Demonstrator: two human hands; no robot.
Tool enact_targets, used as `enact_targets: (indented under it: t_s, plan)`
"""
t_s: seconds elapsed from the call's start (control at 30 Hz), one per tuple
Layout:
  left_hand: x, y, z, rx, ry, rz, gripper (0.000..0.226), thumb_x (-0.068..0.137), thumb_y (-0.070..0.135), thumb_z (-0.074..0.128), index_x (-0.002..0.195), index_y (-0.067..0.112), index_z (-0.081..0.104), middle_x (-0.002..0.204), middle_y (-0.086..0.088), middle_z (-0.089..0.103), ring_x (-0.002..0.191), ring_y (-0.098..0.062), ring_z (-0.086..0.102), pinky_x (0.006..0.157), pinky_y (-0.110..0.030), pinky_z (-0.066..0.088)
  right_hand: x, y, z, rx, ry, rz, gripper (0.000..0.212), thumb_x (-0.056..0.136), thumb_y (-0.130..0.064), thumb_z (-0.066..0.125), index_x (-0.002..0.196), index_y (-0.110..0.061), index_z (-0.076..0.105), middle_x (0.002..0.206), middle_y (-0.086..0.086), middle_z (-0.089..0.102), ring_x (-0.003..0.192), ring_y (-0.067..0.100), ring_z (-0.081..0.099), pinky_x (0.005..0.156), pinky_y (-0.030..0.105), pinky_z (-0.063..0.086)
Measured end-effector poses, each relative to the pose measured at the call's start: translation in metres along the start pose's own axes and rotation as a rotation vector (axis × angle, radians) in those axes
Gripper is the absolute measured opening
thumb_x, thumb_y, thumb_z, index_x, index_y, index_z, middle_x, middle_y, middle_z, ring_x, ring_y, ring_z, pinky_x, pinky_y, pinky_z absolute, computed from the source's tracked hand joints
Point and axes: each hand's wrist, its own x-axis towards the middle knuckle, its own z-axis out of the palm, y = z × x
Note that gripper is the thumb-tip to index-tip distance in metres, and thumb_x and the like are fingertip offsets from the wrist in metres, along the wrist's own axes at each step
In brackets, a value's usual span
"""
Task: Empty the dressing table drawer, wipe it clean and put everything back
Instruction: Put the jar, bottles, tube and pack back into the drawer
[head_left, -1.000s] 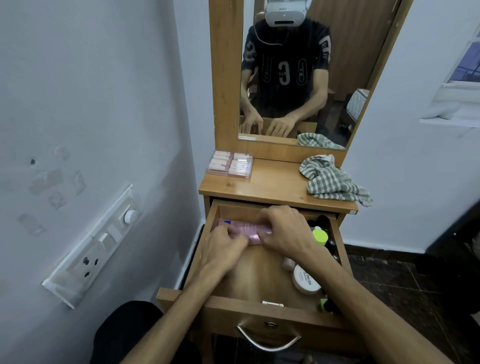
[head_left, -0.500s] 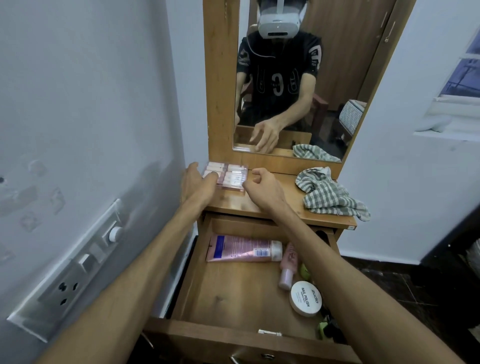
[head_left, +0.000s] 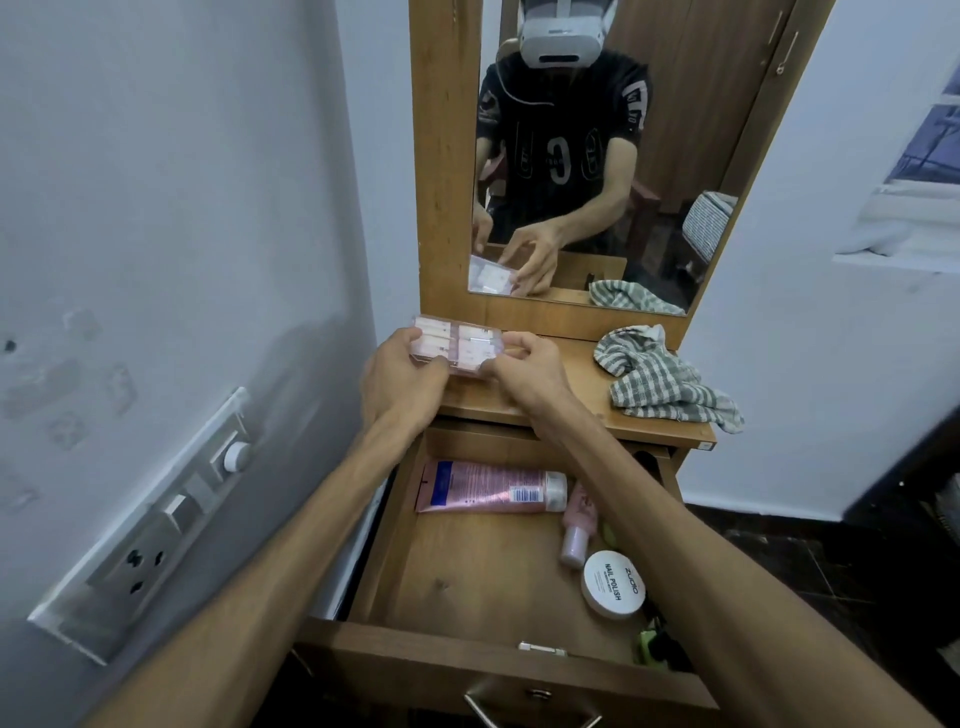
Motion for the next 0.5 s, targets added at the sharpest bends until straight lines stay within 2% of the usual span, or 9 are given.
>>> enact_targets:
  t_s: [0.13,0.23,0.33,0.43,0.5]
  plan:
    - [-0.034,0.002,-0.019,0.017,0.037,0.091,0.052,0.09,0.012,0.067,0.142,0.014,0.062,0.127,-0.002,0.072,0.111,-0.015,0.067,0.104,-0.035,0.054,-0.039,0.001,-0.021,0.01,0.001,-0.029,0.057,0.073,-0.009,0.085,0.126,-0.019,0.068,0.102,-0.005,0.078,0.098,0.012,0.073,0.091,0.035,0.06]
    - [-0.06,0.0,-0.031,-0.011,0.036,0.098,0.046,0.087,0.017,0.071,0.133,0.018,0.069,0.116,0.003,0.077,0.101,-0.006,0.07,0.1,-0.032,0.056,-0.079,0.0,-0.038,-0.004,0.016,-0.069,0.053,0.075,-0.008,0.086,0.124,-0.02,0.071,0.103,-0.007,0.075,0.096,0.006,0.071,0.087,0.026,0.059]
    - [-0.087,0.001,-0.043,-0.06,-0.021,0.096,0.037,0.082,0.018,0.077,0.119,0.022,0.077,0.104,0.01,0.079,0.093,0.002,0.072,0.093,-0.028,0.059,-0.119,0.002,-0.055,0.012,-0.022,-0.087,0.043,0.077,-0.005,0.084,0.116,-0.021,0.073,0.1,-0.005,0.076,0.091,0.006,0.074,0.08,0.024,0.061]
    - [-0.11,-0.001,-0.055,-0.029,-0.106,0.091,0.029,0.079,0.018,0.082,0.107,0.025,0.08,0.093,0.018,0.077,0.085,0.009,0.07,0.081,-0.02,0.06,-0.151,0.01,-0.07,0.006,-0.074,-0.051,0.034,0.08,0.0,0.081,0.098,-0.028,0.073,0.089,-0.005,0.078,0.082,0.005,0.076,0.075,0.024,0.062]
    - [-0.125,-0.006,-0.059,0.039,-0.164,0.101,0.027,0.078,0.021,0.086,0.103,0.028,0.079,0.087,0.023,0.072,0.08,0.011,0.068,0.069,-0.009,0.054,-0.168,0.02,-0.077,-0.007,-0.101,0.003,0.03,0.081,-0.001,0.081,0.102,-0.022,0.076,0.09,-0.002,0.079,0.085,0.008,0.076,0.08,0.03,0.063]
